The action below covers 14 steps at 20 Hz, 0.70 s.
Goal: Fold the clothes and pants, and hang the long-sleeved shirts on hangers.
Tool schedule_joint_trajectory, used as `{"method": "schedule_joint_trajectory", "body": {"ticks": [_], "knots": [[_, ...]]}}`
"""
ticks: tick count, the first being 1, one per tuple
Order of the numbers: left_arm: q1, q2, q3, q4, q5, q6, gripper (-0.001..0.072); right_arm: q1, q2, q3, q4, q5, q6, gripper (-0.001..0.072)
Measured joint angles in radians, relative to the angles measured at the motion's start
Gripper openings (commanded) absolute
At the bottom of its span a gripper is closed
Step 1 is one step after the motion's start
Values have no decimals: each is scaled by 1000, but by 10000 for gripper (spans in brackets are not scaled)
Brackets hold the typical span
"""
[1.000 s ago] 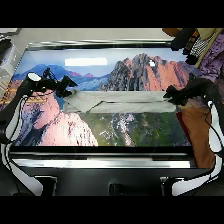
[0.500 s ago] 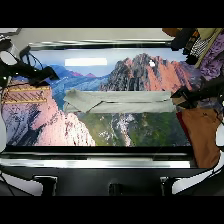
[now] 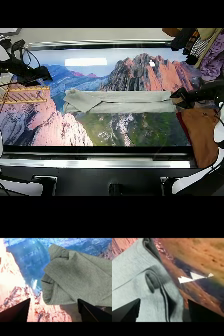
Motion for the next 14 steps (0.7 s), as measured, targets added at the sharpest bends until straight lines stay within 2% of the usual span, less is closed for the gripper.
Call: {"method": "schedule_joint_trajectory", "body": {"ticks": [4,5,6,7,8,9,10,11,12,14], "knots": [[-7,1,0,11,-7,-10,720,11,-29,0,53,8,-11,667],[-8,2,0,11,-8,-11,720,22,-35,1,64,7,-14,647],[-9,2,0,11,-9,-12,719,35,-41,1,68,7,-14,594],[-10,2,0,11,-10,-12,720,51,-46,1,63,8,-17,492],[-12,2,0,11,-10,-12,719,69,-50,1,45,11,-18,357],[-13,2,0,12,-10,-12,715,85,-53,1,22,15,-18,186],[-14,2,0,12,-11,-12,677,98,-54,1,2,19,-17,95],[-17,2,0,12,-11,-13,424,106,-53,0,-13,20,-17,40],[-20,2,0,12,-12,-13,44,113,-46,0,-27,26,-17,40],[-28,-2,0,7,-12,-12,18,121,-16,-1,-51,35,-13,40]]}}
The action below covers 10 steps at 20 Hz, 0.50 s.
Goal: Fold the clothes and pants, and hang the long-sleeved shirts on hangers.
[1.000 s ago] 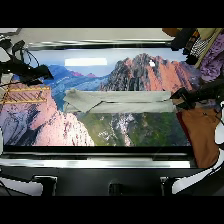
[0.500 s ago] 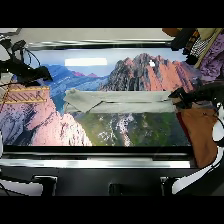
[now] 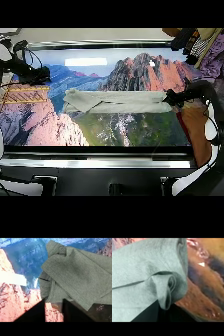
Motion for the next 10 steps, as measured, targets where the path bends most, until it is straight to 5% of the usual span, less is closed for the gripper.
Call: {"method": "schedule_joint_trajectory", "body": {"ticks": [10], "knots": [[-273,-240,-43,-322,225,-101,17,7,332,1,-41,-73,96,40]]}}
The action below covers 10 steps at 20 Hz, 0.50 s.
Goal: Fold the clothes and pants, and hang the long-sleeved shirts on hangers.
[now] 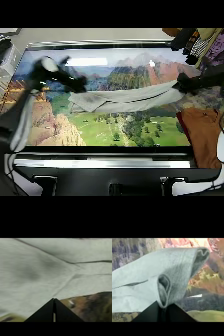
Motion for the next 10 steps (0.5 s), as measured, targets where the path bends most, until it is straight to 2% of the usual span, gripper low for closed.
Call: {"method": "schedule_joint_trajectory", "body": {"ticks": [5,10], "knots": [[-234,-156,-6,-247,272,-84,17,0,142,0,-18,-51,67,41],[-398,-243,-7,-393,507,-166,17,0,239,0,-22,-91,101,41]]}}
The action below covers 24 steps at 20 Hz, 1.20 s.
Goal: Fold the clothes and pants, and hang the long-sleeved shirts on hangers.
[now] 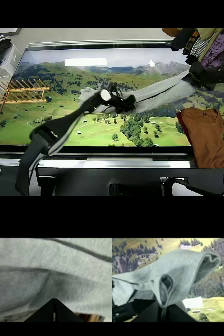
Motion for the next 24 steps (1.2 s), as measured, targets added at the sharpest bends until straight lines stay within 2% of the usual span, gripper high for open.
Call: {"method": "schedule_joint_trajectory", "body": {"ticks": [4,6,8,14,20,24], "knots": [[-78,-50,11,-97,139,-31,17,0,39,0,0,-13,10,41],[-98,-67,25,-129,160,-37,17,0,46,0,3,-11,10,41],[-97,-68,35,-147,133,-6,17,0,48,0,4,5,-1,41],[59,74,45,-132,-177,182,18,38,6,0,72,47,-29,41],[337,385,46,73,-498,237,18,324,-87,0,105,219,11,40],[505,584,46,203,-646,246,18,554,-180,0,111,392,63,40]]}}
